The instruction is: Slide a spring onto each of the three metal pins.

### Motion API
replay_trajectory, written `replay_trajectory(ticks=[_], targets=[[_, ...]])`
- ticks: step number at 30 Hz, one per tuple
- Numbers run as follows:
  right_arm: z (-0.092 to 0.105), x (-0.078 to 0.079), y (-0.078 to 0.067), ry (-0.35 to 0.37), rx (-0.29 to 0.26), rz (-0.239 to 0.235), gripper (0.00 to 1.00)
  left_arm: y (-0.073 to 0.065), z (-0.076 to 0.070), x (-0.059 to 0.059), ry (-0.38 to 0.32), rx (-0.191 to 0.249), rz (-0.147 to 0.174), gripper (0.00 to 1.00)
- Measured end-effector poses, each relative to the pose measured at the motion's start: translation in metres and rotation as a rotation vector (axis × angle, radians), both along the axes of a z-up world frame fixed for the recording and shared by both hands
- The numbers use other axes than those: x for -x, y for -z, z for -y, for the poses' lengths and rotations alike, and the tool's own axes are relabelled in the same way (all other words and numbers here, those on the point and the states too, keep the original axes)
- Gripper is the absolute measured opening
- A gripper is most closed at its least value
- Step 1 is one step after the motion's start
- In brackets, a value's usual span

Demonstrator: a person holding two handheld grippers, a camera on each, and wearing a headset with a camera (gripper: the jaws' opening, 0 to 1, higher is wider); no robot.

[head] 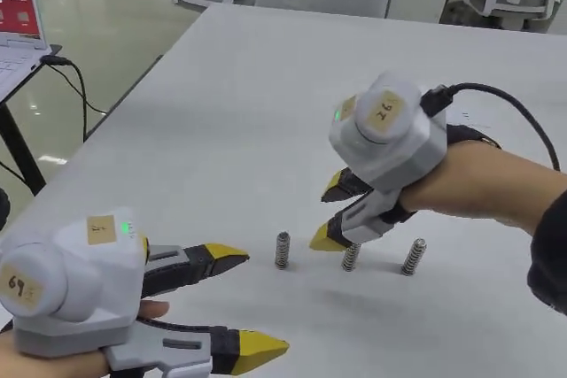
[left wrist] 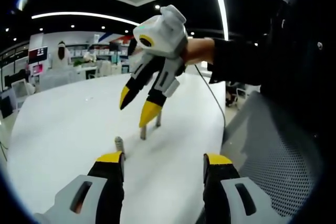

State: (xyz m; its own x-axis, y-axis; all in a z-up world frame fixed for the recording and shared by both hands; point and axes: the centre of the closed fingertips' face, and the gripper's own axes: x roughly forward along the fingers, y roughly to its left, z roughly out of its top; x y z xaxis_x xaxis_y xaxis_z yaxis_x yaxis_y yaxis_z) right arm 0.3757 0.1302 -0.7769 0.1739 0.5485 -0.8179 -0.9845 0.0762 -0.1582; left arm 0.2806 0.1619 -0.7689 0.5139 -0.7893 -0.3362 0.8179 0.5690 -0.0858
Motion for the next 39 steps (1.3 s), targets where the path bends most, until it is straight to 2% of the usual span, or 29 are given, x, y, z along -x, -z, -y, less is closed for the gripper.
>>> replay_trajectory(ticks=[8,17,25,34,38,39], targets=[[0.022,0.0,-0.018,0.06,-0.091,0.024,0.41,-0.005,-0.003,-0.006,-0.011,0.004,0.007,0.57],[0.058,0.0,-0.026,0.148,-0.17,0.04,0.46,-0.011,-0.004,-0.012,-0.021,0.005,0.015,0.58],[0.088,0.005,-0.023,0.225,-0.227,0.037,0.5,-0.011,-0.005,-0.016,-0.032,0.007,0.011,0.6],[0.105,0.01,-0.014,0.281,-0.279,0.023,0.54,-0.009,-0.005,-0.016,-0.039,0.005,0.005,0.63],[0.106,0.013,-0.01,0.309,-0.353,-0.003,0.55,-0.008,-0.006,-0.016,-0.045,0.007,0.0,0.64],[0.107,0.014,-0.008,0.31,-0.356,-0.004,0.56,-0.008,-0.006,-0.016,-0.046,0.007,0.0,0.65]])
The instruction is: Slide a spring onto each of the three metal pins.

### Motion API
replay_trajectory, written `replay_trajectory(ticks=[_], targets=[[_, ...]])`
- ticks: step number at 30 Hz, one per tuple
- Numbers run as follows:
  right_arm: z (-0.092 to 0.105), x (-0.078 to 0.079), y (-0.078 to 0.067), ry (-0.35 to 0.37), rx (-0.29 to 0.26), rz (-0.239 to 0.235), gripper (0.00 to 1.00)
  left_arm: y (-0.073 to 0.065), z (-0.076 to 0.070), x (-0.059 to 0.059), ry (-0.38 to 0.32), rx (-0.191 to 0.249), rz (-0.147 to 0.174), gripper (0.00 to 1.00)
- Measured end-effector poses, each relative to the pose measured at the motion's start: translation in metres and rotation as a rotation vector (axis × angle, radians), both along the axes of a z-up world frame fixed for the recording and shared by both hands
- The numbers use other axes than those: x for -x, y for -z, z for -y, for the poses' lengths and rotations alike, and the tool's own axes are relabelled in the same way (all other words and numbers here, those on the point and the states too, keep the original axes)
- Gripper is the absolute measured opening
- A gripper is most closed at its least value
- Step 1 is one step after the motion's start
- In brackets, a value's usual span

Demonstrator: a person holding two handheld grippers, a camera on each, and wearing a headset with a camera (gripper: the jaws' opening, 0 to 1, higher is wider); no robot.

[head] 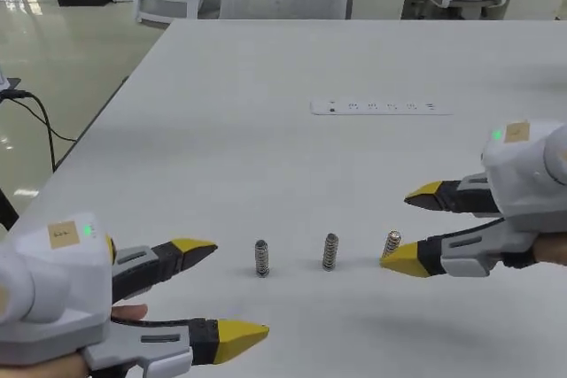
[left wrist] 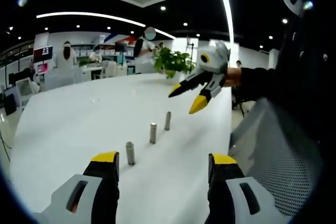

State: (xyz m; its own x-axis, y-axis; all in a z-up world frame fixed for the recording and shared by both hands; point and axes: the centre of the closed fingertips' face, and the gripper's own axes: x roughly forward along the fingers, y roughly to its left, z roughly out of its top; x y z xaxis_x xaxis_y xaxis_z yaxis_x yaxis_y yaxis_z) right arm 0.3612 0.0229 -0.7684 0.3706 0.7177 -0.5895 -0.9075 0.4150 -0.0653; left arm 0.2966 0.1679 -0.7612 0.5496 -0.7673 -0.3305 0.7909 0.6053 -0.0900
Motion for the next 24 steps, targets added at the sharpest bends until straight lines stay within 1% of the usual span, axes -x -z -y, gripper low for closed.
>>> replay_trajectory(ticks=[3,5,9,13,16,19,22,24], targets=[[0.005,0.002,0.006,0.008,-0.006,0.011,0.6,0.001,0.0,0.0,-0.003,0.004,-0.002,0.65],[0.008,0.002,0.009,0.022,-0.013,0.005,0.61,0.001,0.0,0.001,-0.005,0.006,-0.003,0.65],[0.012,0.004,0.013,0.039,-0.014,0.011,0.63,0.002,-0.001,0.001,-0.008,0.011,-0.006,0.65],[0.013,0.004,0.013,0.054,-0.024,0.025,0.64,0.003,-0.001,0.0,-0.013,0.015,-0.009,0.66],[0.012,0.003,0.011,0.069,-0.048,0.039,0.65,0.002,-0.001,0.0,-0.019,0.03,-0.011,0.66],[0.011,0.005,0.014,0.081,-0.055,0.049,0.66,0.001,-0.001,0.0,-0.027,0.041,-0.011,0.66],[0.01,0.008,0.019,0.084,-0.053,0.036,0.67,0.002,0.0,0.001,-0.034,0.046,-0.012,0.66],[0.009,0.01,0.021,0.084,-0.059,0.032,0.68,0.004,0.002,0.004,-0.029,0.049,-0.019,0.66]])
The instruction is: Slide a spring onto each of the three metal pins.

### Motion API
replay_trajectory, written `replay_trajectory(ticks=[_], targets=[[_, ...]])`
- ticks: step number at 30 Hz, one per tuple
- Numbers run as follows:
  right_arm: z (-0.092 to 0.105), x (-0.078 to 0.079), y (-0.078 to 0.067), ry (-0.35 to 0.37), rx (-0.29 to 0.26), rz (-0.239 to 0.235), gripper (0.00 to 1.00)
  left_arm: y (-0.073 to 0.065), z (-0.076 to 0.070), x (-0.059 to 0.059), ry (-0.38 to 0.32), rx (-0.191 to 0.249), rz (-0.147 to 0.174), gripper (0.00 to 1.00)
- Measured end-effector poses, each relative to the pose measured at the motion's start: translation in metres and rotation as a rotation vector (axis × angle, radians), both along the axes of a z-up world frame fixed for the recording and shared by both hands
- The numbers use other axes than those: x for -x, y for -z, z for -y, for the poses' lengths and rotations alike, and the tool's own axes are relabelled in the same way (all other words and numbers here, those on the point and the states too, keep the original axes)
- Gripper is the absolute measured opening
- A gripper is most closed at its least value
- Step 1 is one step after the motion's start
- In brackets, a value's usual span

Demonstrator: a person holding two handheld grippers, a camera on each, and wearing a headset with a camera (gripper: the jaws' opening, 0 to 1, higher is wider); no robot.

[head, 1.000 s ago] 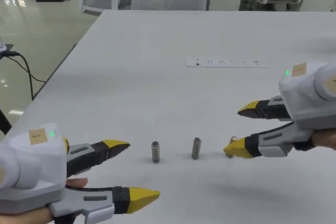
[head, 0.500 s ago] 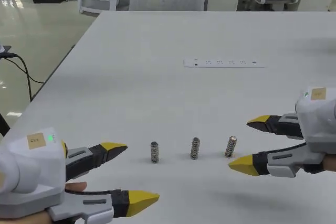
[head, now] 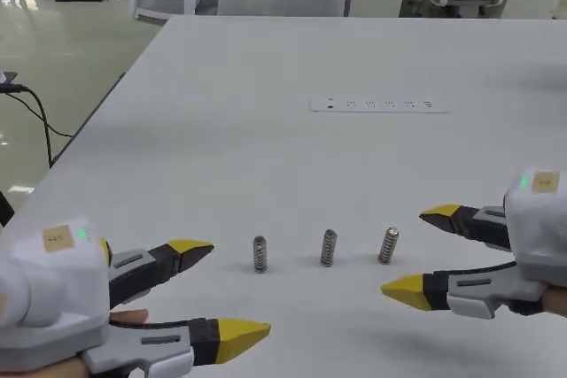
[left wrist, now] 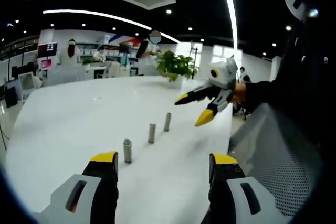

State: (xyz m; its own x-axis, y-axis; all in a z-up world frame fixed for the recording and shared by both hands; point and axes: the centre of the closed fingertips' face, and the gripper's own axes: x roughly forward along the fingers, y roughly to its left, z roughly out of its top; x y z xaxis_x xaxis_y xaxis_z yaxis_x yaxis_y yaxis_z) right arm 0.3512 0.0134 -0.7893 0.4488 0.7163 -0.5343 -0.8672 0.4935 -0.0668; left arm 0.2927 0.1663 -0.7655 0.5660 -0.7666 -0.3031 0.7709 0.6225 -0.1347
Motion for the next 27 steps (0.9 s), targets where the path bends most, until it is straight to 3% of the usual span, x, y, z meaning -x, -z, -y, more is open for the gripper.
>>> replay_trajectory(ticks=[3,27], targets=[[-0.0019,0.002,0.0005,-0.005,0.0,0.0,0.68,0.0036,0.0005,0.0024,0.008,-0.013,-0.004,0.66],[-0.0027,0.0026,0.002,-0.004,-0.001,0.002,0.7,0.0011,-0.0039,-0.0018,-0.023,0.005,0.001,0.67]])
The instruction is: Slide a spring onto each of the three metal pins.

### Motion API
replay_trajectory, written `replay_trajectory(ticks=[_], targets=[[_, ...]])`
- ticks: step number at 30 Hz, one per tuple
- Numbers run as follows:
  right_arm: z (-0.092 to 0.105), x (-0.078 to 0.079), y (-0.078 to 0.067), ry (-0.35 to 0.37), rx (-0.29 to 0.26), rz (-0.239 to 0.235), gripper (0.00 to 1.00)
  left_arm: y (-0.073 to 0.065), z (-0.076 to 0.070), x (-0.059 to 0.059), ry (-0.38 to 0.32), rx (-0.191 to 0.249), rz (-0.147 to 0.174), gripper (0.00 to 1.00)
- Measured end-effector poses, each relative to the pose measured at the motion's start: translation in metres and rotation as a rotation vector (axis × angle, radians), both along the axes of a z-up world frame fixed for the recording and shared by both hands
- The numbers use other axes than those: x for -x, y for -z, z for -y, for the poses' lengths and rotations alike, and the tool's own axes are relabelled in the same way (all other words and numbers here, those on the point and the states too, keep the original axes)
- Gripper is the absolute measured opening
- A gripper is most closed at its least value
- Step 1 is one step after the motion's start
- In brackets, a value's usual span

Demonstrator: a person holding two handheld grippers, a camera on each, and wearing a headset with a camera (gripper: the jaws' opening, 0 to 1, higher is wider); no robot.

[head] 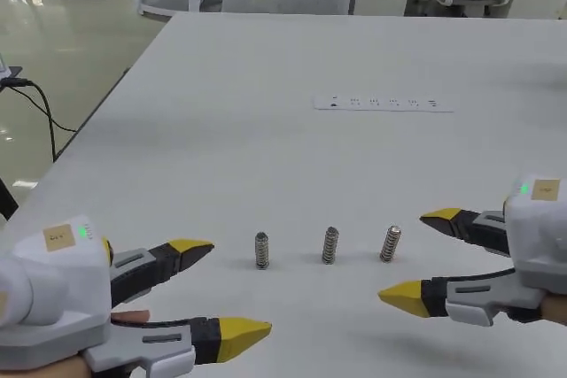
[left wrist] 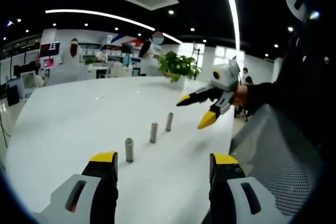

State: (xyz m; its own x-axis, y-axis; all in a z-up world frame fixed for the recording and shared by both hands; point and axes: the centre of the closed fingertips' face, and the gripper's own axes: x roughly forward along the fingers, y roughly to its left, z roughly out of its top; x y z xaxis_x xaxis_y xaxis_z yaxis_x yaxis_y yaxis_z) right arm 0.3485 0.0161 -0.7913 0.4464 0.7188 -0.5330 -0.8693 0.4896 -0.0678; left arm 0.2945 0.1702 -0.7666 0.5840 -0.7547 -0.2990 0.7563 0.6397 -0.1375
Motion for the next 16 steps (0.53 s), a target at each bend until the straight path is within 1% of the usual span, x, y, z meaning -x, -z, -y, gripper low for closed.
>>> replay_trajectory(ticks=[16], targets=[[0.0011,0.001,0.0036,0.001,0.006,-0.008,0.71,0.0013,0.0015,0.0014,0.006,-0.006,-0.005,0.66]])
